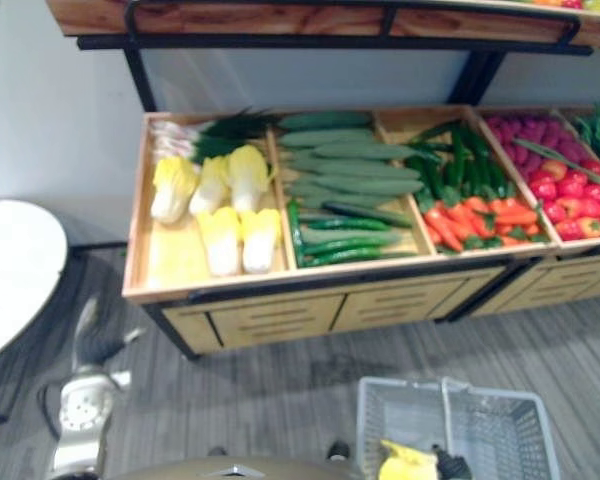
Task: Pick vegetable in the basket
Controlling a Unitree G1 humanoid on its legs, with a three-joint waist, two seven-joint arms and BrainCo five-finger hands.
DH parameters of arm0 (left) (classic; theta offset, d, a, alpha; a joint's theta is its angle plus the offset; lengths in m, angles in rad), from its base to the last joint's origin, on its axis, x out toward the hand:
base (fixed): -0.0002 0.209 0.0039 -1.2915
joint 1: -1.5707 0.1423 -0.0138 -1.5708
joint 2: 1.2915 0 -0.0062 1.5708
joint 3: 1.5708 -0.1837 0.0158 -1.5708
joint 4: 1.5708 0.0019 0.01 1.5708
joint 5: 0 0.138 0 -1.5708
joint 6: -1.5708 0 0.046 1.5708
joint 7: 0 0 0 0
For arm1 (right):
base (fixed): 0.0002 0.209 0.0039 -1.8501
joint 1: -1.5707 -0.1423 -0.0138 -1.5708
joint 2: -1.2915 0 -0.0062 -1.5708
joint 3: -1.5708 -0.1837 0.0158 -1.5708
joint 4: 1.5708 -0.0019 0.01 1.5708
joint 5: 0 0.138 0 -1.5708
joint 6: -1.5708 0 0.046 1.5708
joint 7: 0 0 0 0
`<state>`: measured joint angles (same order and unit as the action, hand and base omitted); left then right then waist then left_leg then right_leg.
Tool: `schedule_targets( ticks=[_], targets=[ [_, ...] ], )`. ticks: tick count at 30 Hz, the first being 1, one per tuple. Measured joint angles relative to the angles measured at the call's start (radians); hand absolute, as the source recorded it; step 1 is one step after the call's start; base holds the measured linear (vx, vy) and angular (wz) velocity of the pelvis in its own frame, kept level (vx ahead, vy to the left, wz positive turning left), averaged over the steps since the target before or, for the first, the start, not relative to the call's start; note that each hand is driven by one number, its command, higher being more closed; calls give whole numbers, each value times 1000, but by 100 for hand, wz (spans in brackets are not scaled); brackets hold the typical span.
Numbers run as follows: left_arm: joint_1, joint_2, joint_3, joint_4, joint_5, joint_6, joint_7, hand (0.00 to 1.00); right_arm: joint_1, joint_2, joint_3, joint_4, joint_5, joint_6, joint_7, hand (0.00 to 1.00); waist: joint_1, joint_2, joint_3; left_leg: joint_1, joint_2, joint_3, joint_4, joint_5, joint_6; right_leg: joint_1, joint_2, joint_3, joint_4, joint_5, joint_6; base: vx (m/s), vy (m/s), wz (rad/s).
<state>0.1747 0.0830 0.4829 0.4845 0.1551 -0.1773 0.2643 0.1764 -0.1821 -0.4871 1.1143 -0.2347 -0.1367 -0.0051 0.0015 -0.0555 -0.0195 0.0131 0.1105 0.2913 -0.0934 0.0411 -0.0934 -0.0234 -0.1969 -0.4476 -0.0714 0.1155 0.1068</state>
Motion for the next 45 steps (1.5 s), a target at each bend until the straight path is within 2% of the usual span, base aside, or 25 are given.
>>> schedule_targets(
  ticks=[3, 6, 10, 12, 16, 18, 21, 25, 26, 28, 32, 36, 39, 41, 43, 44, 45],
  targets=[
    [5, -9, 139, 215, -80, 30, 45, 0, 12, 30, 24, 0, 0, 2, -1, 100, -1, 4, -10, 9, 1, 2, -3, -1, -1, 12, 4, 0, -12, 1, 1, 22, -6, -1],
    [7, -16, 247, 430, -200, 54, 40, 0, 11, 53, 35, 4, -1, 4, 0, 100, -3, 9, -12, 9, 2, 4, -5, -6, -5, 12, 7, 2, -20, 1, 1, 0, 0, 0],
    [20, -27, 262, 544, -213, 73, 11, 0, 1, 47, 67, 24, -2, 4, 0, 100, -3, 13, -10, 11, 6, 11, -3, -8, -9, 12, 13, 13, -24, 1, 1, 13, -9, -7],
    [21, -32, 252, 583, -199, 86, -38, 0, -10, 40, 91, 33, -3, 4, 0, 100, -2, 18, -7, 22, 9, 26, -1, -11, -12, 12, 17, 26, -24, 1, 1, 17, -19, -21],
    [17, -43, 144, 631, -60, 100, -134, 0, -20, 33, 145, 34, -5, 4, 4, 100, -3, 30, -4, 33, 18, 51, -1, -18, -20, 10, 29, 50, -32, 1, 1, 1, -20, -17],
    [11, -43, 94, 631, -50, 100, -159, 0, -23, 33, 162, 34, -6, 4, 5, 100, -7, 33, -4, 33, 20, 52, -1, -19, -22, 10, 31, 51, -33, 1, 1, 3, -13, -5],
    [3, -43, 22, 630, -43, 98, -170, 0, -31, 32, 183, 39, -6, 4, 6, 100, -21, 38, 2, 34, 21, 52, -1, -21, -24, 8, 33, 51, -33, 0, 0, 3, -4, -1],
    [-1, -33, -54, 629, -20, 92, -168, 0, -40, 32, 197, 39, -32, 4, 7, 100, -24, 42, 19, 42, 23, 56, -1, -24, -27, 9, 35, 58, -26, 0, 0, 10, -13, -3],
    [-12, -30, -103, 628, -15, 92, -162, 0, -49, 28, 201, 38, -40, 4, 7, 100, -25, 55, 43, 43, 24, 49, 1, -24, -28, 1, 28, 53, 11, -18, 5, 0, 1, 14],
    [-26, -28, -145, 628, -15, 92, -162, 0, -54, 24, 201, 38, -39, 5, 7, 100, -26, 63, 66, 33, 23, 14, 9, -22, -23, -5, 18, 32, 46, -36, 9, 6, -3, 28],
    [-26, -9, -206, 626, -6, 92, -160, 0, -44, 31, 189, 40, -38, 17, 6, 100, -26, 57, 73, 31, 22, -38, 11, -19, -19, 13, 7, -15, 83, -67, 14, 43, -8, 37],
    [-26, 1, -261, 626, 25, 92, -161, 0, -50, 35, 181, 39, -38, 22, 6, 100, -26, 47, 77, 49, 20, -38, 7, -20, -20, 7, -8, -9, 139, -95, 16, 22, 4, 5],
    [-35, 25, -291, 629, 27, 93, -161, 0, -50, 47, 169, 27, -20, 17, 6, 100, -27, 32, 81, 67, 19, 38, 5, -39, -28, -49, -8, 77, 177, -96, 16, -29, 31, -75],
    [-47, 45, -310, 634, 57, 93, -162, 0, -51, 66, 158, 18, 9, 3, 7, 100, -30, 7, 94, 87, 9, 151, -2, -50, -25, -102, 4, 178, 170, -69, 14, -60, 45, -131],
    [-63, 61, -305, 634, 69, 93, -163, 0, -52, 83, 141, 12, 23, 5, 7, 100, -35, -20, 108, 104, -8, 229, 1, -55, -15, -117, 14, 240, 133, -36, -1, -68, 53, -126],
    [-67, 72, -290, 635, 94, 93, -163, 0, -52, 92, 139, 2, 45, 7, 8, 100, -39, -41, 121, 109, -15, 284, 18, -67, 12, -109, 19, 260, 58, -35, -54, -119, 50, -166],
    [-76, 59, -280, 637, 106, 93, -163, 0, -60, 72, 131, 1, 47, 18, 8, 100, -46, 17, 120, 112, 23, 357, -6, -75, 28, -107, 26, 127, 61, -115, -123, -137, 38, -163]
  ],
)
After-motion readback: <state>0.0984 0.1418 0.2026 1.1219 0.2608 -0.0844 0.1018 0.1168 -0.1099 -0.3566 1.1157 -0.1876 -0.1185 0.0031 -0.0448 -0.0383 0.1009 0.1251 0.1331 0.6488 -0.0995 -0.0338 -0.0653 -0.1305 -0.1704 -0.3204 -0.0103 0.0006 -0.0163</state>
